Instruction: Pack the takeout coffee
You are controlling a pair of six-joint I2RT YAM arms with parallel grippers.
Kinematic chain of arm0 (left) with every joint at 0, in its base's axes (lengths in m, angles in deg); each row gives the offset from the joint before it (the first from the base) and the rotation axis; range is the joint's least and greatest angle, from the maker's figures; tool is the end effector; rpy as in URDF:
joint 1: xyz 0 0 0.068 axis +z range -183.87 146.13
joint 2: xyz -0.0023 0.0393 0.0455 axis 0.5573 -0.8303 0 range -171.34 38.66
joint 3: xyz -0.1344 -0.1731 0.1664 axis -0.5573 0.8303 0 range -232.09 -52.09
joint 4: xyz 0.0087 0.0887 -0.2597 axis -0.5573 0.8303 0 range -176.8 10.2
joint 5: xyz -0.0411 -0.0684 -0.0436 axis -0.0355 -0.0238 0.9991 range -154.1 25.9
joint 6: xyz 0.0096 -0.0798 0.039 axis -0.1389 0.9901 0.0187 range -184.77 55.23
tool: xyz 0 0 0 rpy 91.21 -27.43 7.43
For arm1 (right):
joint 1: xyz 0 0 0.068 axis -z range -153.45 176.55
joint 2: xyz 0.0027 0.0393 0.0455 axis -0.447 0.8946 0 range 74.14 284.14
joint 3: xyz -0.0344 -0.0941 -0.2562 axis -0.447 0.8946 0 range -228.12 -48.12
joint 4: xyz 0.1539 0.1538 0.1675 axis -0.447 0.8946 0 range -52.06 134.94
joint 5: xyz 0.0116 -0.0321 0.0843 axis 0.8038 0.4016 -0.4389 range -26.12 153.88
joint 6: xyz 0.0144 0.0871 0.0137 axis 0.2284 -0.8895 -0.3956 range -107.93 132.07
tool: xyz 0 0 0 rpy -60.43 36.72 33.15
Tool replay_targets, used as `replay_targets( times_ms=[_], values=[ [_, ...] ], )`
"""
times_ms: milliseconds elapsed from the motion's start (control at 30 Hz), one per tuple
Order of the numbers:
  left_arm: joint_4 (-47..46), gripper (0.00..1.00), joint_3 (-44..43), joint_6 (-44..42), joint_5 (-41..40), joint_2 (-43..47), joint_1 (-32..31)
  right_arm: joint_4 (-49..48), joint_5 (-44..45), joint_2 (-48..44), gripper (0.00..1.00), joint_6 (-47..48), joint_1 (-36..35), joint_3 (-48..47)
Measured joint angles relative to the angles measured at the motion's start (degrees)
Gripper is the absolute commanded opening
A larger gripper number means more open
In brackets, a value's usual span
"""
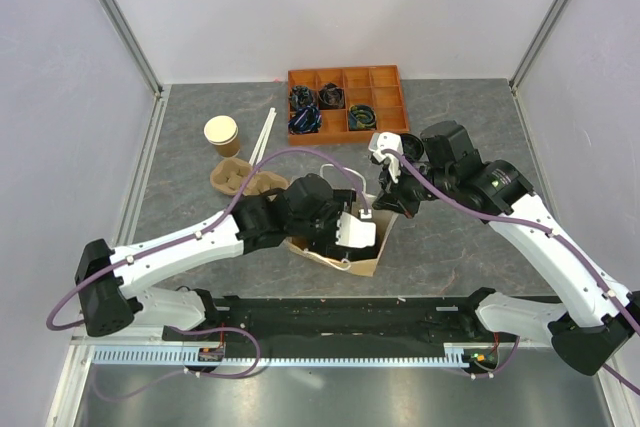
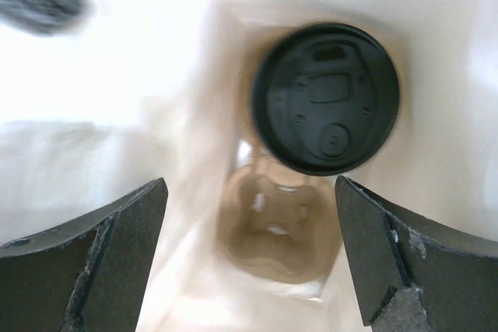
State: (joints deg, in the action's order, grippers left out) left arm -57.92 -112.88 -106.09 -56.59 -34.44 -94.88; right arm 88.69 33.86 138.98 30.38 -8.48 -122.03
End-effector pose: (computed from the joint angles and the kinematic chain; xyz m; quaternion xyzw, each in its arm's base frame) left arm 0.1476 -0.2879 0.2711 0.7248 0.5487 -0.1292 0.3960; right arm 0.1899 0.1818 0.3596 -0.4903 0.7399 0.2913 0.3568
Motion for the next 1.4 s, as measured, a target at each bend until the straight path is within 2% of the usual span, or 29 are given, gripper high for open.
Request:
replay_targets(
  times_ms=[667,967,1400],
  values=[
    [2.7,0.74,-4.9,0.1,0.8,6.1,-0.2,1.2,1.0,0.2,0.0,0.4,-0.4,0.4],
    [2.6,0.72,-7.4,1.7,2.1,9.3,-0.2,0.8,1.7,1.4,0.0,0.4,-0.4,0.4],
    [2.6,0.72,-18.1,8.8,1.5,9.0,1.3,-0.4,3.9,3.6,0.0,1.1,-0.4,-0.6]
  ],
)
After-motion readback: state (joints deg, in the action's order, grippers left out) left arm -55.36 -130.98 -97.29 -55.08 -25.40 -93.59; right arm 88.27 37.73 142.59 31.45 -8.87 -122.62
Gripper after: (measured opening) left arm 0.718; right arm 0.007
